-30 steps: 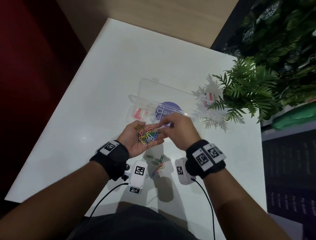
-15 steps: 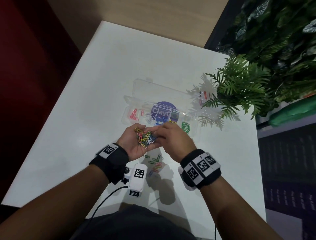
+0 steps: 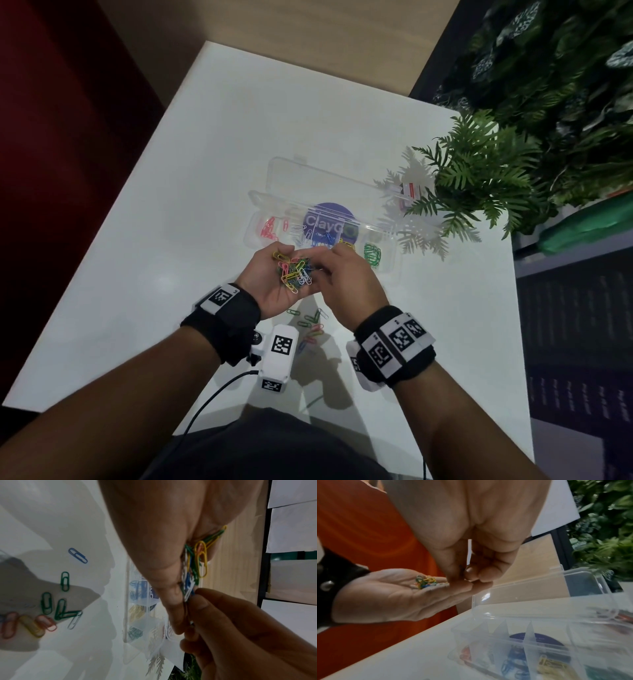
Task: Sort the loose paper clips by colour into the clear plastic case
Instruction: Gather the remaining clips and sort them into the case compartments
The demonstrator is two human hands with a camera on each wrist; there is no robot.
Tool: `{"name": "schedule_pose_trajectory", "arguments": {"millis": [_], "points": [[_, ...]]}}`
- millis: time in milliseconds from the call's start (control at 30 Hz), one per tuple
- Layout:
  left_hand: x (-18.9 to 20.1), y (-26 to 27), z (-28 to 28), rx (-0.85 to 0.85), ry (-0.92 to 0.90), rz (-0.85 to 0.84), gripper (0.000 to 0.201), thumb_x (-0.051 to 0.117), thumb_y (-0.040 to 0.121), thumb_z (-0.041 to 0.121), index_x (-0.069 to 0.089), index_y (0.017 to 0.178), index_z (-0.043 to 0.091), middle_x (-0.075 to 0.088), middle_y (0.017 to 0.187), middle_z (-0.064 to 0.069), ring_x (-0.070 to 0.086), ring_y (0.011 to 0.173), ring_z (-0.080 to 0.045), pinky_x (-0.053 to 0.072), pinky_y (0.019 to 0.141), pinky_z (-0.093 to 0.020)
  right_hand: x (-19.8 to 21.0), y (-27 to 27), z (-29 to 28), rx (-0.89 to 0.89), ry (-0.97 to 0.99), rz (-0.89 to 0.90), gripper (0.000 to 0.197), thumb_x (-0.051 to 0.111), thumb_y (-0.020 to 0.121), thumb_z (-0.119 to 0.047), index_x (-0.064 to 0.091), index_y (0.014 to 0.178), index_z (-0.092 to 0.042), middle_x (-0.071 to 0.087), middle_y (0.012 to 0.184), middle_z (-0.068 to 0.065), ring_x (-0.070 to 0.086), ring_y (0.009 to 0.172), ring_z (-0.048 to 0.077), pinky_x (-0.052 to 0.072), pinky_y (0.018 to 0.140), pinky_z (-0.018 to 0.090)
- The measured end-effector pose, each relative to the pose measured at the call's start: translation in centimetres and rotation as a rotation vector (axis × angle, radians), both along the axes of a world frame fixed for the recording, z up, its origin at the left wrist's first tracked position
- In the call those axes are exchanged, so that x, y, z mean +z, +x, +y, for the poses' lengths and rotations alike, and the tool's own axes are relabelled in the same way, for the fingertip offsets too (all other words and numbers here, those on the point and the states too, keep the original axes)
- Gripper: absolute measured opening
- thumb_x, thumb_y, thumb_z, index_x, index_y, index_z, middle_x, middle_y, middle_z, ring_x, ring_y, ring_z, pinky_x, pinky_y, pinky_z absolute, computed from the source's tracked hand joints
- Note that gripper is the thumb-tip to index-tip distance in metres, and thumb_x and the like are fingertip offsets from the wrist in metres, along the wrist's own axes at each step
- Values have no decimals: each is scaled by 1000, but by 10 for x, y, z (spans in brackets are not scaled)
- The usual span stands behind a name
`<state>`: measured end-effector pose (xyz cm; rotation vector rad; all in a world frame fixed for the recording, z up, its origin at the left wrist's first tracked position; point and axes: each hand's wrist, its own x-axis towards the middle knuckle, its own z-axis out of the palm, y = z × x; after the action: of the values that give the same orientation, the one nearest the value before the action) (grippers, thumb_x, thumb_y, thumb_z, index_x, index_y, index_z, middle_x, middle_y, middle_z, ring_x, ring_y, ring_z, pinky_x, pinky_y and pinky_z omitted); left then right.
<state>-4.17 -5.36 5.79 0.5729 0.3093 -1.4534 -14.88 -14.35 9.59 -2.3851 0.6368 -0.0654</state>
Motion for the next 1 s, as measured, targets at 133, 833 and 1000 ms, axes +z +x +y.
{"name": "schedule_pose_trajectory", "arguments": {"millis": [133,833,1000], "points": [[1,-1,0,-16,2,-4,54,29,90,24,65,110,-10,67,101,-22,67,83,-27,54,82,-36,1,7,1,16,-69,103,24,50,93,-14,68,108,-18,45,92,-6,49,80,11,44,70,23],[-1,4,1,-17,48,-60,51,34,83,19,66,109,-9,67,104,-26,69,87,-31,55,85,-42,10,15,-12,-49,62,80,16,55,84,-5,65,72,-4,58,78,-23,52,58,-8,36,54,6],[-8,11,4,-8,98,-60,47,35,87,19,58,118,-7,60,123,-28,65,102,-40,48,94,-47,18,15,-32,-167,30,75,10,59,83,-15,65,75,-15,64,74,-2,54,69,13,35,55,19]]}}
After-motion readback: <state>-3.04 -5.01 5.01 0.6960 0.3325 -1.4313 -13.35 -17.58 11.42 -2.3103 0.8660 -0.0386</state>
